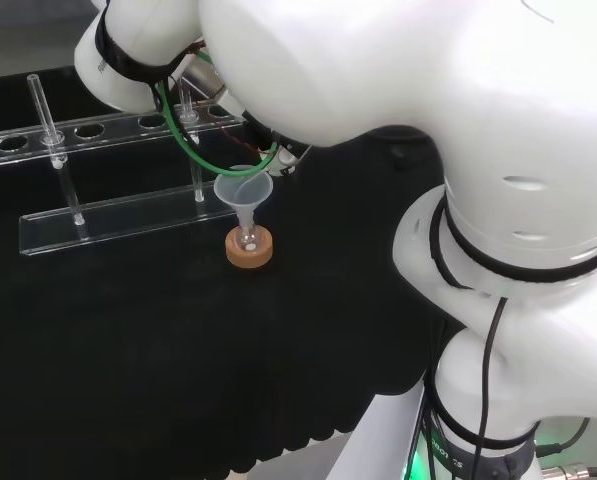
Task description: Pour all the NaCl from the weighing funnel into the round-bottom flask.
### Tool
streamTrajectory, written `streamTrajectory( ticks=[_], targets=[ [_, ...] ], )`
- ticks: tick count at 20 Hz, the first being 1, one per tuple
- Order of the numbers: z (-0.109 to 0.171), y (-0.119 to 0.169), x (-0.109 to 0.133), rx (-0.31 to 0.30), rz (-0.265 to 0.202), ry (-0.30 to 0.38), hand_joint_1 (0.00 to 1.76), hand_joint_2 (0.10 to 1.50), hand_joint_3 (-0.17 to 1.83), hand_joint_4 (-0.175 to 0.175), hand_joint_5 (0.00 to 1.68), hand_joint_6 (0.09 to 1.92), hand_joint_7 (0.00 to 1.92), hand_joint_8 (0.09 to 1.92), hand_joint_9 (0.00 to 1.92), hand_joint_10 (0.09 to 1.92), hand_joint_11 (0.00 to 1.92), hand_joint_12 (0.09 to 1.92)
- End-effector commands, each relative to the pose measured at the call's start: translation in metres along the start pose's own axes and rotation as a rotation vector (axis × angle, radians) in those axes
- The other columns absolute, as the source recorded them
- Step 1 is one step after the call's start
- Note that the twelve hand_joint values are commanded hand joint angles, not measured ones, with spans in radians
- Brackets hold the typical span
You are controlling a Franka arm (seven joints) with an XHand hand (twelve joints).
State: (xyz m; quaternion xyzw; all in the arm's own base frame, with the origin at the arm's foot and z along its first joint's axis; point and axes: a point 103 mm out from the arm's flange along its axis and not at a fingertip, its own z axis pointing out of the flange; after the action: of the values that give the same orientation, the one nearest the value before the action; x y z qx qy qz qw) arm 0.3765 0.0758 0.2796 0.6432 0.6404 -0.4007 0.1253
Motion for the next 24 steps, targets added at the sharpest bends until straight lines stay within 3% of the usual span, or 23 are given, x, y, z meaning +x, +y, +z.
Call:
streamTrajectory(
  ticks=[1,11,24],
  targets=[
    [-0.0003,0.0027,0.002,0.021,0.005,-0.017,1.1,0.72,0.59,0.175,1.2,0.78,0.51,0.66,0.88,0.38,0.74,1.11],
    [0.0009,0.0047,0.0015,0.014,0.002,-0.043,1.1,0.72,0.59,0.175,1.2,0.78,0.51,0.66,0.88,0.38,0.74,1.11],
    [-0.0038,0.0038,0.0059,0.01,0.01,-0.128,1.1,0.72,0.59,0.175,1.2,0.77,0.51,0.66,0.87,0.38,0.74,1.11]
  ],
)
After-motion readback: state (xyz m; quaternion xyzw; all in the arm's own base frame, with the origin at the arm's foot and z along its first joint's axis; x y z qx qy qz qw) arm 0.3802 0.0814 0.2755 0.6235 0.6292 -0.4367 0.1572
